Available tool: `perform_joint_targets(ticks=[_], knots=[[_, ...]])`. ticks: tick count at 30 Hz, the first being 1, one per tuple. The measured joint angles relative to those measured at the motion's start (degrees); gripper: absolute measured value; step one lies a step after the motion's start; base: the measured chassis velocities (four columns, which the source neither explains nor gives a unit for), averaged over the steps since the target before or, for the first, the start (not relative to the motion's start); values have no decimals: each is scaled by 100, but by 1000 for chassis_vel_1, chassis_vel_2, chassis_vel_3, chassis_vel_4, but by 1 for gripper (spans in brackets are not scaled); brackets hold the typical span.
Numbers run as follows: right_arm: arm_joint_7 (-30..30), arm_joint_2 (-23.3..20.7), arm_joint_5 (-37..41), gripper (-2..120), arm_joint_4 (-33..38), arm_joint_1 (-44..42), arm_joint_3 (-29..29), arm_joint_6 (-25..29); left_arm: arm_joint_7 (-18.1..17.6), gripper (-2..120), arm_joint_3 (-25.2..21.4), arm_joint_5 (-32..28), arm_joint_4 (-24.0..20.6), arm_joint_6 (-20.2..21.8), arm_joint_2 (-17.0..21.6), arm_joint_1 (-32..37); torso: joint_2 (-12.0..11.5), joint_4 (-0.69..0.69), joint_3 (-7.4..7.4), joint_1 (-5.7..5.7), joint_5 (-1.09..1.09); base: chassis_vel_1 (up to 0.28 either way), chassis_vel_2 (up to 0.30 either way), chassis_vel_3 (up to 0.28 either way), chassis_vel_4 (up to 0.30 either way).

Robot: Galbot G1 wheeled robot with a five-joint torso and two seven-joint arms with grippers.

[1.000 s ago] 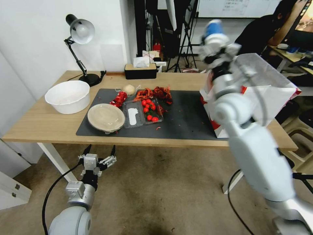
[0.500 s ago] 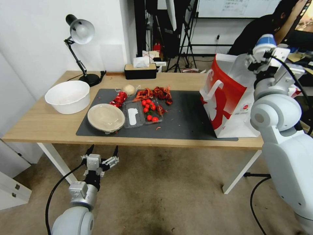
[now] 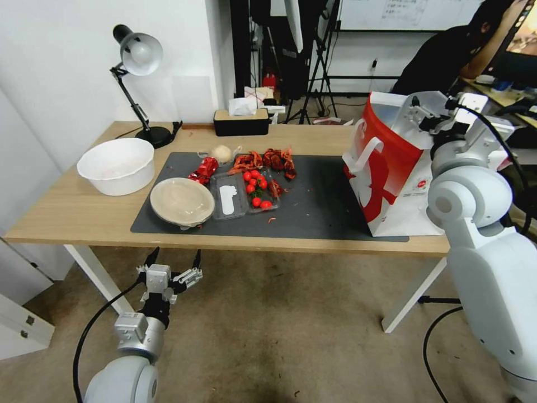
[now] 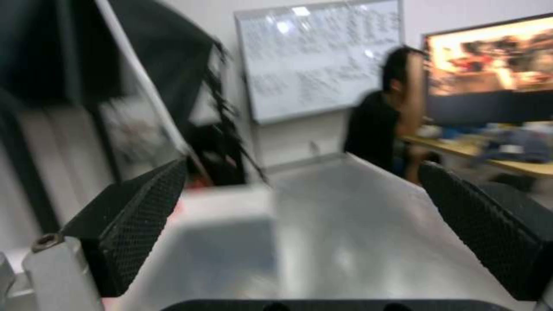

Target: Pick up the trash from the table and place it into the takeout bag.

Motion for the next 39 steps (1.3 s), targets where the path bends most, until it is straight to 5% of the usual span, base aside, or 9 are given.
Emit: perform_joint_targets(ticks=[11,18,30,39], knots=[[-2000,-105,698,100,573,-545,-92,1776,7,100,11,1,-3,-3,-6,0,0,2,0,0,-1,0,0,0,0],[-2962,-17,-549,100,1044,-2070,-358,2415,8,100,19,1,-3,-13,1,-6,0,2,0,0,-1,0,0,0,0],[-2747,506,-2800,100,1072,-4238,-411,3614,13,100,30,-17,23,-70,20,-3,1,0,0,-1,-1,0,0,0,0],[-2112,856,-3586,100,890,-5253,-451,4180,13,100,30,-34,39,-134,46,3,1,1,-1,-1,-1,0,0,0,0]])
